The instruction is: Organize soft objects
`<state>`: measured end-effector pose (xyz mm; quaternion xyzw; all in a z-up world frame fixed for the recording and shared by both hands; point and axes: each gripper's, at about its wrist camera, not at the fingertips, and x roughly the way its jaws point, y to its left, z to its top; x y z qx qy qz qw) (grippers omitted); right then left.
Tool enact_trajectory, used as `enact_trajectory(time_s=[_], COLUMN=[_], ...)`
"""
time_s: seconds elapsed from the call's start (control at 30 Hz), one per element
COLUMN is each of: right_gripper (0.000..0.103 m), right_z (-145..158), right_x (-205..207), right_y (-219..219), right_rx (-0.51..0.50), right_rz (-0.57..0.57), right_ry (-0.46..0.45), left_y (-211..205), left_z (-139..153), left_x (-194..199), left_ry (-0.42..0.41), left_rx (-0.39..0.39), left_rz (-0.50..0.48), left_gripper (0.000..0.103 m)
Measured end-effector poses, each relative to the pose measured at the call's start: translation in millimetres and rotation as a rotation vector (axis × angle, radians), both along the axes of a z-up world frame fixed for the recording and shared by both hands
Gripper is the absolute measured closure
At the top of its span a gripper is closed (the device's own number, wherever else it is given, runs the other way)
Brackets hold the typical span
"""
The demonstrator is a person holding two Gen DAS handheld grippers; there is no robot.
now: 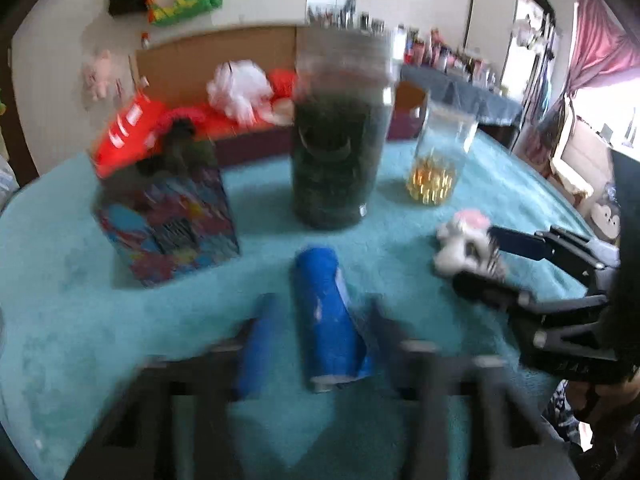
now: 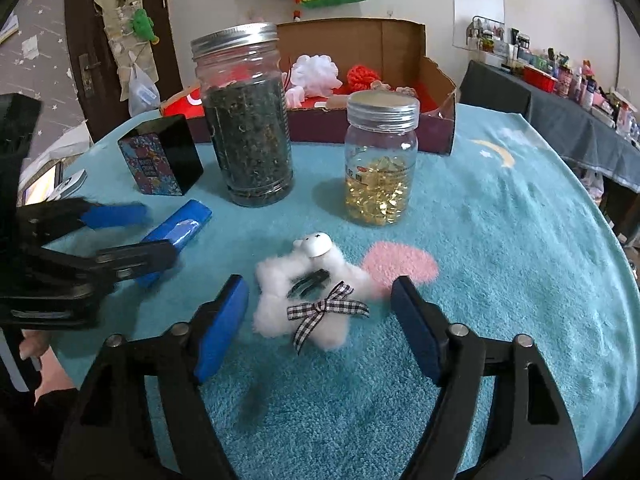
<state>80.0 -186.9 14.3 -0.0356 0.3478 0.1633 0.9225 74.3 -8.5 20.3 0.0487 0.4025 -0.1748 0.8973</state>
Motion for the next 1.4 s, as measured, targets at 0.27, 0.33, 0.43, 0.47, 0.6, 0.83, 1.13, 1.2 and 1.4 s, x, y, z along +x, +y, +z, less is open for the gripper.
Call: enact_trajectory(time_s=[0.27, 0.33, 0.43, 0.47, 0.6, 0.83, 1.13, 1.2, 1.4], right_gripper=[0.065, 0.065, 0.065, 0.065, 0.065, 0.065, 0.065, 0.065, 0.065], right_z=[12, 18, 24, 25, 26, 25, 27, 26, 25], right_x=[-10, -11, -11, -11, -10, -9, -6, -6, 0], right_y=[4, 6, 11, 12, 12, 0, -24, -30, -53], right_rx=[0.046, 0.049, 0.048, 0.047, 0.054, 0.063, 0.062, 0.061, 0.057], right_rz=[0.043, 0.053, 0.067, 0.068, 0.068, 0.043, -0.013, -0.027, -0.083], right_ry=[-0.064, -0.082, -0.098, -0.100, -0.092, -0.079, -0.066, -0.062, -0.042], left_y=[4, 3, 4, 4, 4, 17, 49, 58, 93], left_z=[16, 22, 27, 28, 29, 27, 24, 24, 24], left_x=[-8, -9, -9, -9, -9, -10, -15, -17, -17], left_ry=[-0.049, -0.059, -0.077, -0.078, -0.080, -0.074, -0.056, -0.054, -0.043], left_rx=[-0.060, -0.073, -0.081, -0.083, -0.086, -0.080, -0.062, -0.049, -0.011], left_rz=[-0.008, -0.015, -0.018, -0.019, -0.022, 0.007, 0.072, 0.091, 0.169], left_gripper=[0.081, 0.081, 0.081, 0.081, 0.081, 0.081, 0.081, 0.081, 0.081])
